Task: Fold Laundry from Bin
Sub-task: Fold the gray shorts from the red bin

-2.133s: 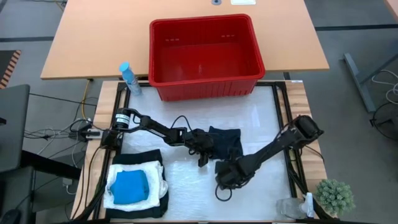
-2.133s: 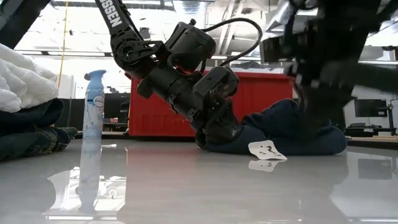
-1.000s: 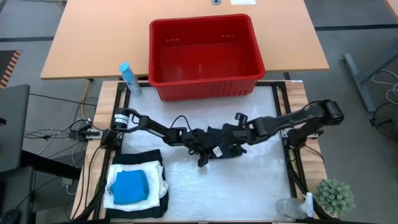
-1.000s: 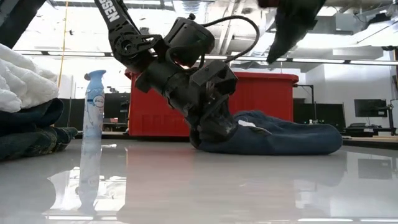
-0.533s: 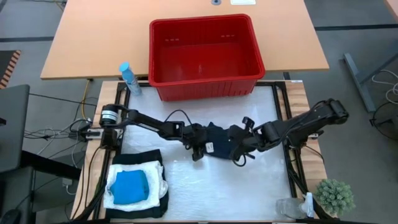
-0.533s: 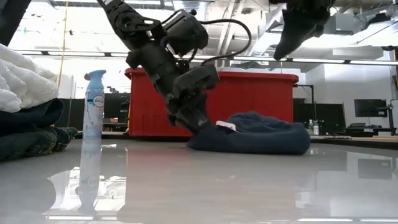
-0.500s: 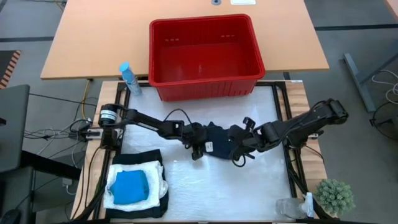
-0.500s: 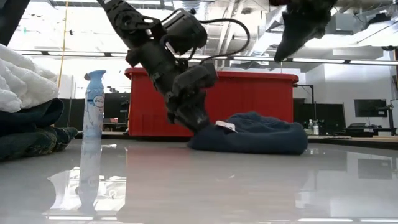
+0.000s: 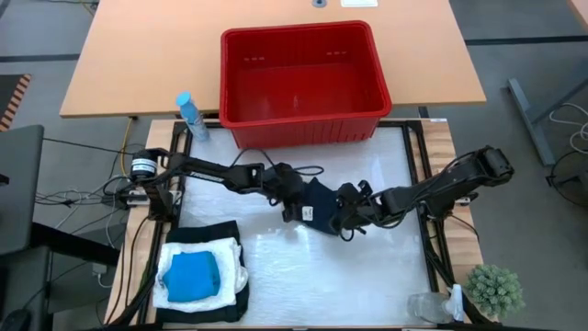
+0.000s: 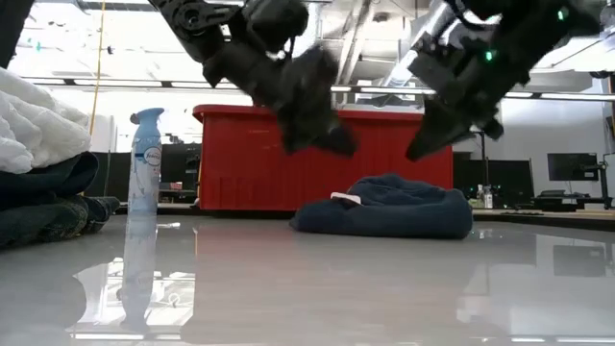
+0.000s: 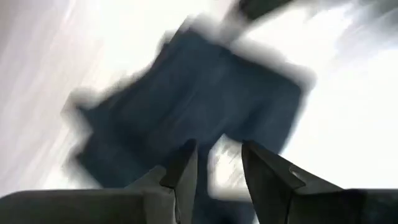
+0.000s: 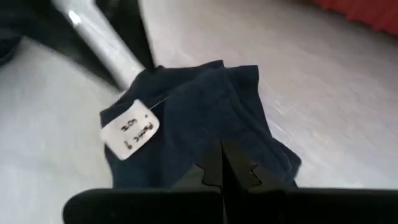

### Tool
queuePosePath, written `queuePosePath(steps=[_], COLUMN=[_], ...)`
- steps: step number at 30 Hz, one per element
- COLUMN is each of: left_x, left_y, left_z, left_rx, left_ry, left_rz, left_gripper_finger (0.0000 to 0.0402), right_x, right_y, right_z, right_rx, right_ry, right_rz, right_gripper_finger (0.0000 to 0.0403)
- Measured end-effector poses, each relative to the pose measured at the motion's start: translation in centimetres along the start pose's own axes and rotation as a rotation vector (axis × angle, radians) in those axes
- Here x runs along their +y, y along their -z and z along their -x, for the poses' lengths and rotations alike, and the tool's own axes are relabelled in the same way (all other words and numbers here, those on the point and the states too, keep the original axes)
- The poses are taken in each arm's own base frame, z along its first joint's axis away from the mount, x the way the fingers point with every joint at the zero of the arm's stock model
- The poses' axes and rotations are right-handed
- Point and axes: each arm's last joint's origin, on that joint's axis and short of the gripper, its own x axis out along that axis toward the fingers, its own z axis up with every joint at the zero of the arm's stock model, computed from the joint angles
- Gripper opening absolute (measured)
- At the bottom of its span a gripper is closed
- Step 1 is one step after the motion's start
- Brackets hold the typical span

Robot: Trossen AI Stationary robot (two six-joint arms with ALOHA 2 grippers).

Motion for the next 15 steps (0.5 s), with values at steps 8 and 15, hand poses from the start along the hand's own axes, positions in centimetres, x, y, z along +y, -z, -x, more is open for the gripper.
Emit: queuePosePath(steps=[8,15], left_x=[-0.6,1.1], left_y=[-0.4,2.2], left_z=[-2.3,-5.8], left_rx=[-0.231,-0.197], left_ry=[0.113,0.024], left_rz=[-0.118,-0.100], left_gripper_finger=[0.0075,0.0004], right_x=[-2.8,-4.8], right_y=[2.6,3.4], right_z=[-2.5,-3.9], right_rx=[-0.033,-0.018], right_ry=[0.025,0.019], right_rz=[-0.053,-0.065], right_gripper_finger=[0.0016,0.0016])
